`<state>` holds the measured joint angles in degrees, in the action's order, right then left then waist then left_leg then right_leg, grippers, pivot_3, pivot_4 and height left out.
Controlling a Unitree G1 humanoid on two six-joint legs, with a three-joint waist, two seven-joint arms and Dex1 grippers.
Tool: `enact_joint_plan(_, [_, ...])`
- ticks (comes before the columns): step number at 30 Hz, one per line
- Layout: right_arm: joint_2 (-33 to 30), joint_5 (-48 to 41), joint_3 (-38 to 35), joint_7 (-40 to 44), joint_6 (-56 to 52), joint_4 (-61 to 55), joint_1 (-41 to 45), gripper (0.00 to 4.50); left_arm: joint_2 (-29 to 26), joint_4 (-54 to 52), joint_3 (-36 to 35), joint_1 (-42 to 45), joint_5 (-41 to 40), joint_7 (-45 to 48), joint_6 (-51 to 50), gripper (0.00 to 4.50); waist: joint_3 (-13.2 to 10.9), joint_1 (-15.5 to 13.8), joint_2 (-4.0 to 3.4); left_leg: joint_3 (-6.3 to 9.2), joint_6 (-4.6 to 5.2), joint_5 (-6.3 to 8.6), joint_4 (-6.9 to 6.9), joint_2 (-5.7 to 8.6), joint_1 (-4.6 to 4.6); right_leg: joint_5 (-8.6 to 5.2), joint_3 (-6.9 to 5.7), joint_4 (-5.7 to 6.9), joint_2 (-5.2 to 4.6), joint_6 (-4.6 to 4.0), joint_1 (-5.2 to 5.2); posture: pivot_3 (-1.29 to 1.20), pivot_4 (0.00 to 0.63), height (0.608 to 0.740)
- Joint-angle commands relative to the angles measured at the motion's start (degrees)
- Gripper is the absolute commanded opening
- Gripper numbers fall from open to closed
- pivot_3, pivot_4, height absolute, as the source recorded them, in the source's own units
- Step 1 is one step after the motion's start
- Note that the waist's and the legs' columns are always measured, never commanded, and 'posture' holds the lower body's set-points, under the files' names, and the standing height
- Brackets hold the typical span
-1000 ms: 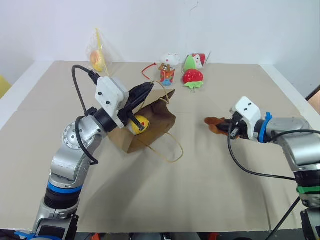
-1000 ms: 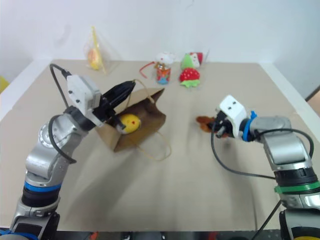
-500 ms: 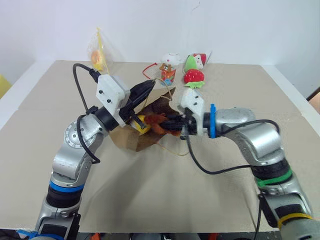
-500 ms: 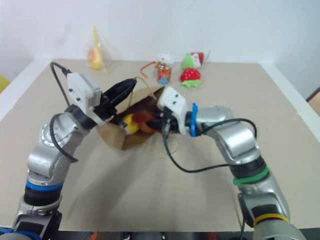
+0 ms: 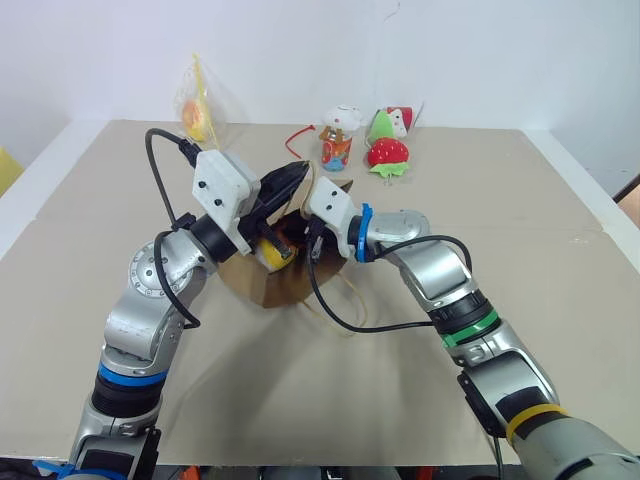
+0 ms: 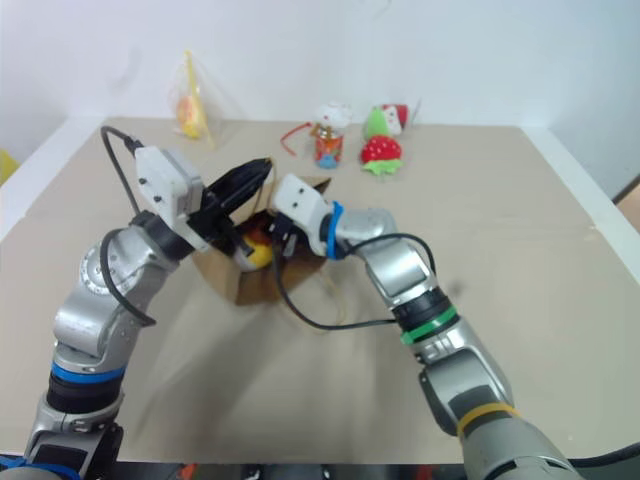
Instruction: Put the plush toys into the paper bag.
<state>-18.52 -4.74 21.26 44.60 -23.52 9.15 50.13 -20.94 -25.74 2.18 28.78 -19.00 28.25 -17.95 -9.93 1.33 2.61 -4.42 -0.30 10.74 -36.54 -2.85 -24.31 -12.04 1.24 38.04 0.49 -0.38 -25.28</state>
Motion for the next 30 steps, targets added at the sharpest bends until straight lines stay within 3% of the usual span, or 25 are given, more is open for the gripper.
enact_joint_plan(1, [0.71, -0.75, -2.17, 0.78, 0.47, -0.55, 0.18, 1.37, -0.13, -2.66, -0.61, 0.18, 0.1, -0.55, 0.16, 0.0, 0.0, 0.01, 0.0, -0.01, 0.0, 0.0, -0.01, -0.01, 0.0, 0.0, 0.0, 0.0, 0.0, 0.0, 0.0, 0.0, 0.15, 0.74])
enact_joint_plan(2, [0.42, -0.96, -2.41, 1.45, 0.13, -1.11, 0.09, 2.08, -0.15, -2.67, -0.62, 0.16, 0.11, -0.65, 0.14, 0.0, 0.0, 0.01, 0.0, 0.0, 0.0, 0.0, -0.01, -0.02, 0.0, 0.01, 0.0, 0.0, 0.01, 0.0, 0.0, 0.0, 0.15, 0.74])
enact_joint_plan(3, [-0.15, -1.25, -2.56, 2.44, 0.28, -2.13, -0.11, 2.08, -0.17, -2.65, -0.64, 0.15, 0.13, -0.72, 0.13, 0.0, 0.0, 0.0, 0.0, 0.01, 0.0, 0.0, -0.01, -0.02, 0.01, 0.01, -0.01, 0.0, 0.01, 0.0, 0.0, 0.0, 0.15, 0.74])
enact_joint_plan(4, [-0.63, -1.48, -2.78, 3.15, 0.2, -3.13, -0.27, 2.74, -0.19, -2.67, -0.69, 0.15, 0.11, -0.77, 0.09, 0.0, 0.0, -0.01, 0.0, 0.01, 0.0, 0.0, -0.01, -0.03, 0.01, 0.01, -0.01, 0.01, 0.01, -0.01, 0.0, 0.0, 0.15, 0.74])
enact_joint_plan(8, [-2.85, -3.57, -4.68, 5.65, -1.05, -8.22, -1.34, 4.41, -0.23, -2.45, -0.74, 0.21, 0.12, -0.81, 0.12, 0.0, 0.0, 0.0, 0.0, 0.0, 0.0, 0.0, -0.01, -0.03, 0.01, 0.01, -0.02, 0.01, 0.01, -0.01, 0.0, 0.0, 0.15, 0.74])
enact_joint_plan(16, [-14.5, -15.91, -12.53, 14.47, -14.7, -24.0, -4.3, 4.47, -0.09, -1.46, -0.79, 0.57, 0.27, -0.68, 0.67, 0.0, -0.01, -0.07, -0.01, 0.02, 0.0, 0.0, -0.01, -0.01, 0.0, 0.0, -0.04, 0.0, -0.03, -0.01, 0.01, 0.0, 0.15, 0.74])
enact_joint_plan(21, [-24.19, -18.69, -16.98, 16.32, -19.1, -28.07, -12.75, 4.47, 0.0, -0.77, -0.78, 0.36, 0.26, -0.28, 1.2, 0.0, 0.0, -0.12, 0.0, 0.04, 0.0, 0.0, -0.01, 0.06, 0.02, -0.01, -0.07, -0.01, -0.09, -0.02, 0.05, 0.0, 0.15, 0.74])
enact_joint_plan(27, [-24.55, -18.81, -16.64, 11.01, -22.81, -30.1, -21.53, 4.47, 0.27, 0.33, -0.8, 0.96, 0.48, -0.15, 1.87, 0.0, 0.0, 0.26, 0.0, -0.02, 0.0, 0.0, 0.0, 0.08, 0.07, -0.01, 0.04, 0.0, -0.03, -0.01, 0.02, 0.0, 0.15, 0.74])
enact_joint_plan(30, [-21.73, -19.13, -16.19, 7.43, -25.12, -29.43, -23.25, 4.47, 0.26, 0.58, -0.77, 1.06, 0.56, -0.06, 2.08, 0.0, 0.0, 0.25, 0.0, 0.05, 0.0, 0.0, -0.01, 0.08, 0.07, -0.01, 0.02, 0.0, 0.05, -0.01, 0.03, 0.0, 0.15, 0.74])
